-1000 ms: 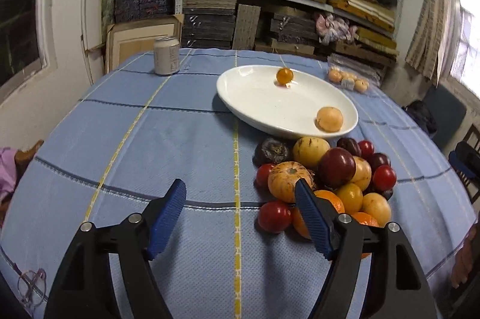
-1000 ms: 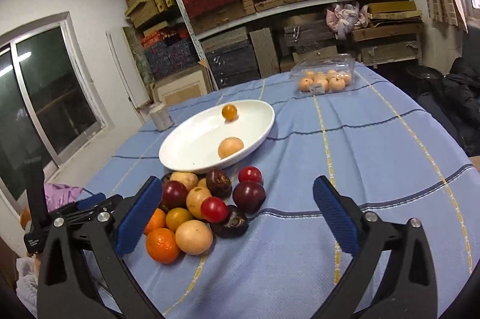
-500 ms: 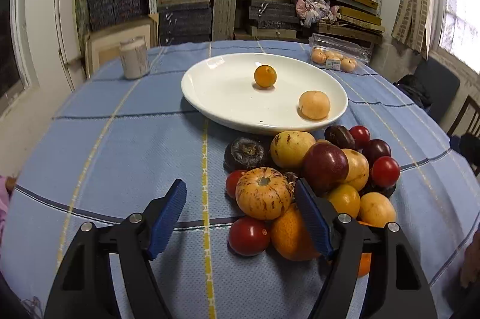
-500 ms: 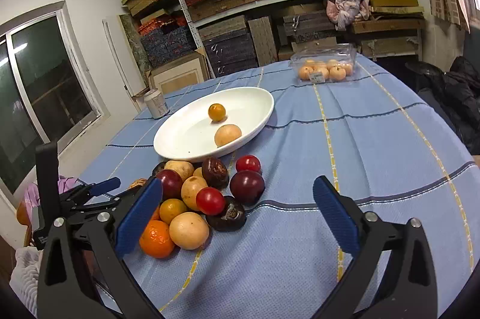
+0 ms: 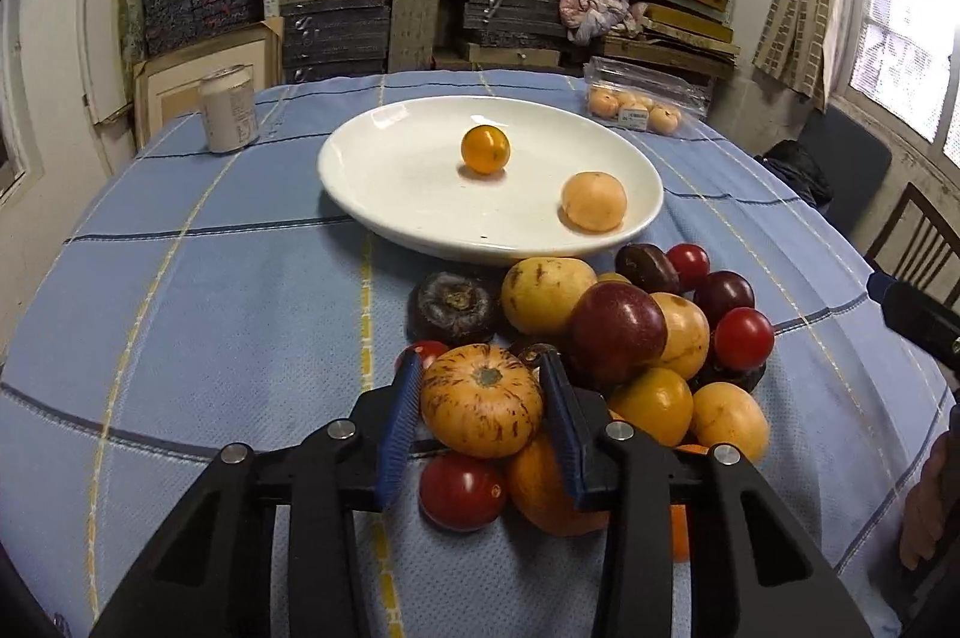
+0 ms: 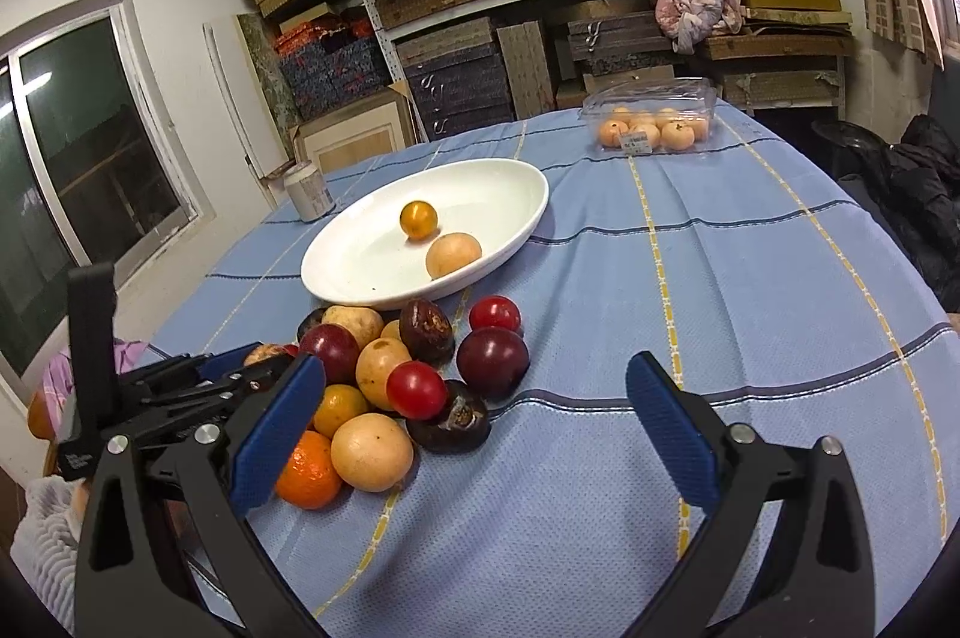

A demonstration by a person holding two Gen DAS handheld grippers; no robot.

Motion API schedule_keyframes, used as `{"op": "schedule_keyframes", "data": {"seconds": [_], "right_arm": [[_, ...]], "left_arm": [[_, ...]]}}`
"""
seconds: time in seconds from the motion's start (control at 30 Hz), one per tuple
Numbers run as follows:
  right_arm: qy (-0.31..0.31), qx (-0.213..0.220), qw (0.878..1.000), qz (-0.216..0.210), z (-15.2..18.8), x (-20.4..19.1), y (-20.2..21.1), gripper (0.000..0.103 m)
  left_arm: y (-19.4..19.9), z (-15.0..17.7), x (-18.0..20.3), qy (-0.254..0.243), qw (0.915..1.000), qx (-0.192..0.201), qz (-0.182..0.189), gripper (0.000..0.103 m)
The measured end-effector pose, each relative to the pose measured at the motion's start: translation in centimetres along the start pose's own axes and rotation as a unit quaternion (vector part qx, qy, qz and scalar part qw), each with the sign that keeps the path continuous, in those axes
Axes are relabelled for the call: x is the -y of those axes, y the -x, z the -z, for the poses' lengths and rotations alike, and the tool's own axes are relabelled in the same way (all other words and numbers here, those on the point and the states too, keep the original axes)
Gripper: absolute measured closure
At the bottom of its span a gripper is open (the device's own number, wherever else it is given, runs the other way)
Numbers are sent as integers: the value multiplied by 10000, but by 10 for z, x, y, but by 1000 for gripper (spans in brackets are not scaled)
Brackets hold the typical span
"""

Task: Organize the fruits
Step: 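Grasp the striped orange fruit with the left tool, then place the striped fruit on the plate with the left tool while the right tool places a red tomato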

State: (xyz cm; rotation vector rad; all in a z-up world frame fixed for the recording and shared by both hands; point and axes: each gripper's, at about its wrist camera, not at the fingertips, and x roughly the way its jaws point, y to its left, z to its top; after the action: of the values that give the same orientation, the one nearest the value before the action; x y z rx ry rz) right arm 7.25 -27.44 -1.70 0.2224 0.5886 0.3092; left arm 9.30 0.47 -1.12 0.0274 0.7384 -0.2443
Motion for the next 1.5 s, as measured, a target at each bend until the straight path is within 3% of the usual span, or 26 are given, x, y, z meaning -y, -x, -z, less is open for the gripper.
{"op": "schedule_keyframes", "data": {"seconds": [0.2,0.33,0.37,0.4,0.43,0.67,0.8,0.97,1.33,1.5], "right_arm": [[959,-351,9939,426,13,-30,-21,4],[1543,-351,9850,688,21,-48,-30,6],[1592,-328,9843,690,22,-50,-31,13],[1613,-305,9843,649,21,-51,-32,27],[1603,-321,9847,597,19,-51,-35,33],[1611,-607,9837,519,14,-50,-59,36],[1566,-816,9834,415,13,-47,-68,58],[1428,-890,9855,221,12,-42,-70,73],[1234,-677,9900,56,7,-39,-55,74],[1062,-303,9939,3,-41,-38,-48,74]], "left_arm": [[26,1,-17,350,9987,344,-155,63],[31,1,-25,547,9979,341,-86,63],[30,1,-24,544,9979,332,-70,63],[31,1,-24,531,9980,336,-67,63],[32,1,-23,503,9981,342,-60,63],[32,2,-22,503,9982,313,4,63],[31,3,-23,515,9983,278,15,63],[27,3,-24,519,9984,217,53,63],[24,-2,-25,525,9983,238,-20,63],[16,-41,-27,502,9983,278,-129,63]]}}
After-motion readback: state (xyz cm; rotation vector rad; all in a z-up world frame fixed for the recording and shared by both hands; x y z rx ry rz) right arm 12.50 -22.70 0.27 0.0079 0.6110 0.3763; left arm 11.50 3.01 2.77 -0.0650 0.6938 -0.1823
